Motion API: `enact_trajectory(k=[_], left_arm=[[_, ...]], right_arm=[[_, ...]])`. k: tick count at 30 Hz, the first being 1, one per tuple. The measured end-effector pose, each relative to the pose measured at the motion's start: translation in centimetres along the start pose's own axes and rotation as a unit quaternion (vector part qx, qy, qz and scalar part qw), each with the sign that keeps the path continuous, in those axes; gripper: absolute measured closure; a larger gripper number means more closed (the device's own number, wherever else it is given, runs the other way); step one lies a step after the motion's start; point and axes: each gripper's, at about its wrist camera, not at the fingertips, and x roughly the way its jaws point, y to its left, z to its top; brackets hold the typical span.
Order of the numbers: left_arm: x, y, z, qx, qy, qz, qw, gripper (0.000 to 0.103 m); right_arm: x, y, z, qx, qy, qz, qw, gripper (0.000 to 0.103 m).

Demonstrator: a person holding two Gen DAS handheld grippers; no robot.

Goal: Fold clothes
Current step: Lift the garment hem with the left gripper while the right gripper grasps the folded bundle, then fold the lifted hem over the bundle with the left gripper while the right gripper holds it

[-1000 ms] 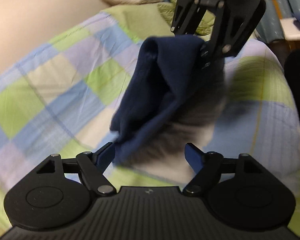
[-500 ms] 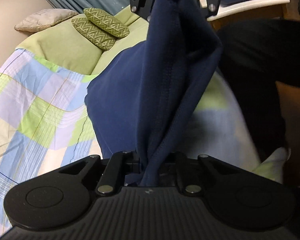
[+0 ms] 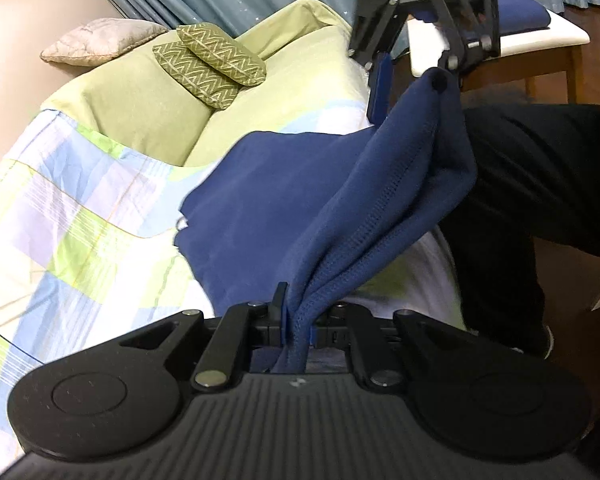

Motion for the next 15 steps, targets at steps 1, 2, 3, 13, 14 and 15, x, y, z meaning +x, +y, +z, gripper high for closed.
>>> enact_trajectory(k=[1,2,3,13,14,15], left_arm=[[-0.1,0.5,0.4,0.0,0.0,0.0,1.0,0.094],[-0.4,0.4,0.7,0.004,0.0,-0.001,1.0,0.094],[-0.6,0.4,1.1,0.008,0.001,-0.002,1.0,0.094],[-0.4,1.1,2.3,-0.006,0.01,-0.022,0.9997,0.094],[-0.2,1.6,2.6,-0.01,0.008,-0.025,0.9996,0.094],[-0.3,2.2,3.1,-0.018,0.002,-0.031,0.9994,0.094]], right_arm=[[-1.0,-1.4,-0.6,0.044,-0.038,0.009,0.998,0.046],[-1.8,-2.6,-1.1,0.078,-0.07,0.012,0.994,0.039],[-2.3,-3.3,-1.6,0.097,-0.093,0.006,0.991,0.032],[2.5,-13.7,-6.7,0.33,-0.174,0.053,0.926,0.033],[3.0,-13.8,-7.1,0.337,-0.165,0.058,0.925,0.033],[3.8,-14.0,-7.6,0.346,-0.151,0.064,0.924,0.033]])
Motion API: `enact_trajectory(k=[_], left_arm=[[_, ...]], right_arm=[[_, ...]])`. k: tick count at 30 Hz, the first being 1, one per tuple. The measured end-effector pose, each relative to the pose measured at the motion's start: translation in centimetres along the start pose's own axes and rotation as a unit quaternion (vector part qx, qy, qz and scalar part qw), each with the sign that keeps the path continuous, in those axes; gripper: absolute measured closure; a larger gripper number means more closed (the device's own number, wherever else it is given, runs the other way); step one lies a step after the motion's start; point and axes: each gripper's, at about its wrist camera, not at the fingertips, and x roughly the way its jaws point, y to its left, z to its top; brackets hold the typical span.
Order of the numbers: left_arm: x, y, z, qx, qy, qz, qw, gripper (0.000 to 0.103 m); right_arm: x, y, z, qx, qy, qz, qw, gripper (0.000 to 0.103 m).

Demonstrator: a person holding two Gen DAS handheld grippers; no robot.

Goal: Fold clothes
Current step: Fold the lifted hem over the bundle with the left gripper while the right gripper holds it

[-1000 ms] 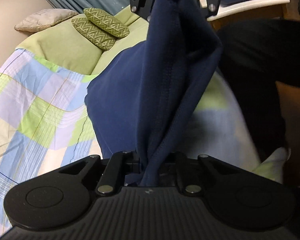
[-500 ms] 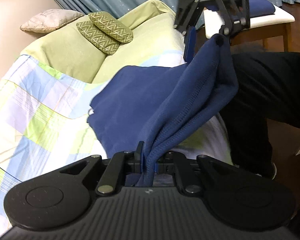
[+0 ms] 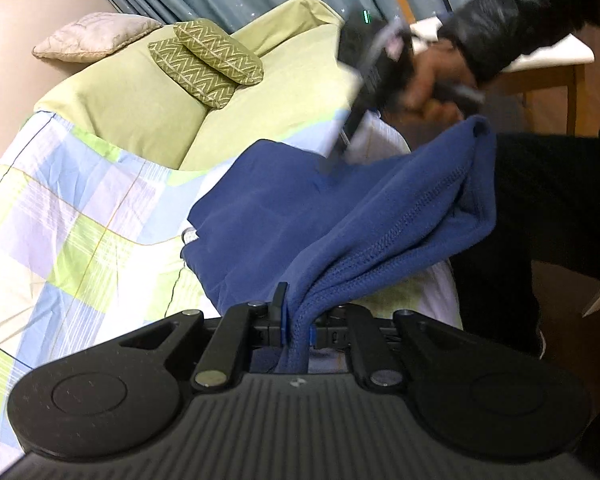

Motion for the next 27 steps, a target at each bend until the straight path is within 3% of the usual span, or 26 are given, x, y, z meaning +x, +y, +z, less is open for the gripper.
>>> enact_trajectory(k=[2,4,7,9,12,15,19,23,27], left_arm=[[0.3,1.0,1.1,0.001,-0.005,-0.002,1.0,0.094],[1.1,3.3,3.1,0.0,-0.008,-0.002,1.0,0.094],[2.4,6.3,5.3,-0.009,-0.006,-0.005,0.9999,0.094],[4.7,9.8,7.6,-0.018,0.002,-0.016,0.9997,0.094],[7.2,12.4,9.2,-0.023,0.008,-0.026,0.9994,0.093],[11.9,15.2,11.0,-0.029,0.018,-0.042,0.9985,0.092],[18.6,17.3,12.2,-0.036,0.028,-0.068,0.9966,0.087],[24.5,18.4,11.6,-0.063,0.032,-0.1,0.9925,0.081],[28.5,18.3,10.9,-0.069,0.041,-0.111,0.9905,0.073]], right_arm=[[0.9,-1.2,-0.6,0.02,0.018,0.0,1.0,0.035],[-0.1,-1.2,-0.4,0.032,-0.001,-0.001,0.999,0.035],[-3.6,-0.5,0.2,0.031,-0.076,-0.023,0.996,0.033],[-6.4,-0.1,-0.1,0.029,-0.127,-0.046,0.99,0.026],[-9.1,0.7,-0.6,0.007,-0.169,-0.073,0.983,0.022],[-10.0,2.1,-0.9,-0.045,-0.164,-0.086,0.982,0.009],[-8.6,3.8,-0.3,-0.093,-0.136,-0.085,0.983,0.006],[-5.5,2.2,1.3,-0.062,-0.132,-0.097,0.985,0.007],[-4.1,-0.6,2.3,0.013,-0.155,-0.122,0.98,0.014]])
